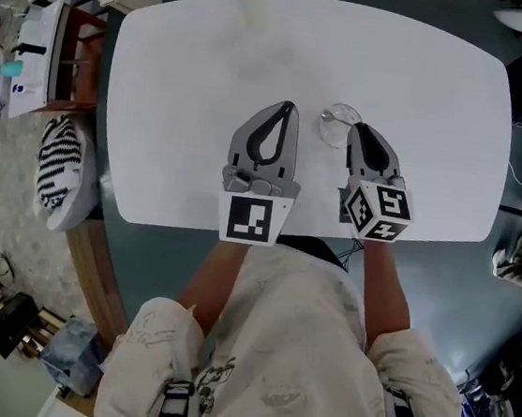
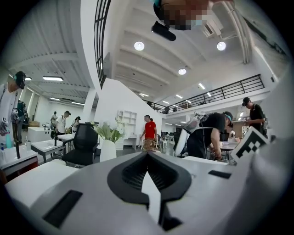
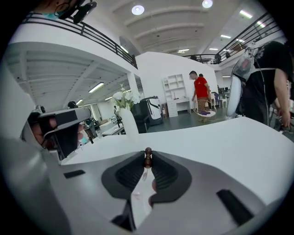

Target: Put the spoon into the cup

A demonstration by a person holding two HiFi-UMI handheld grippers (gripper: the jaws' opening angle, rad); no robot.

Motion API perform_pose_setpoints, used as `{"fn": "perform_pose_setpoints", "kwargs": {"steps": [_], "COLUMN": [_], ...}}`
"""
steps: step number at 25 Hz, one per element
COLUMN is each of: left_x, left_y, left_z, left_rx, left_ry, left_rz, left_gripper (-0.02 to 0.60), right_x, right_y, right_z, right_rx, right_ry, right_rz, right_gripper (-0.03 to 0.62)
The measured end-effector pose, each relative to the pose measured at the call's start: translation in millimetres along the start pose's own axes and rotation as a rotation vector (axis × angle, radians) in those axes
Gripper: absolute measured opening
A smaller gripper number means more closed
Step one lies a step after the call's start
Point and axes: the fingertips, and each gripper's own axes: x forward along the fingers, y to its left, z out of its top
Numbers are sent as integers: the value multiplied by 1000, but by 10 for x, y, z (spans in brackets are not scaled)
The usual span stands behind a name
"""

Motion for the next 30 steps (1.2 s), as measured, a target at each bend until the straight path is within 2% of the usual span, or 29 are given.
{"fn": "perform_pose_setpoints", "kwargs": {"steps": [15,20,23,25,30], "left_x": [32,37,43,39,-19], "left_y": [1,-28,-52,-70,-172], "left_z": [-191,-166,-196,-207,-211], "left_rx": [-11,-13,-6,-4,-7], "left_ry": [42,34,48,48,45], "left_rz": [-7,-3,-4,-2,4], "left_gripper": [3,3,3,3,3], "right_x": [113,125,140,145,71], "right_y": [-286,-308,-321,-307,-289], "right_z": [-222,-301,-337,-363,-395], "right_rx": [13,6,17,30,44], "right_ry": [86,113,113,117,105], "right_rz": [-119,-115,-112,-92,-50], "right_gripper": [40,48,80,132,161]}}
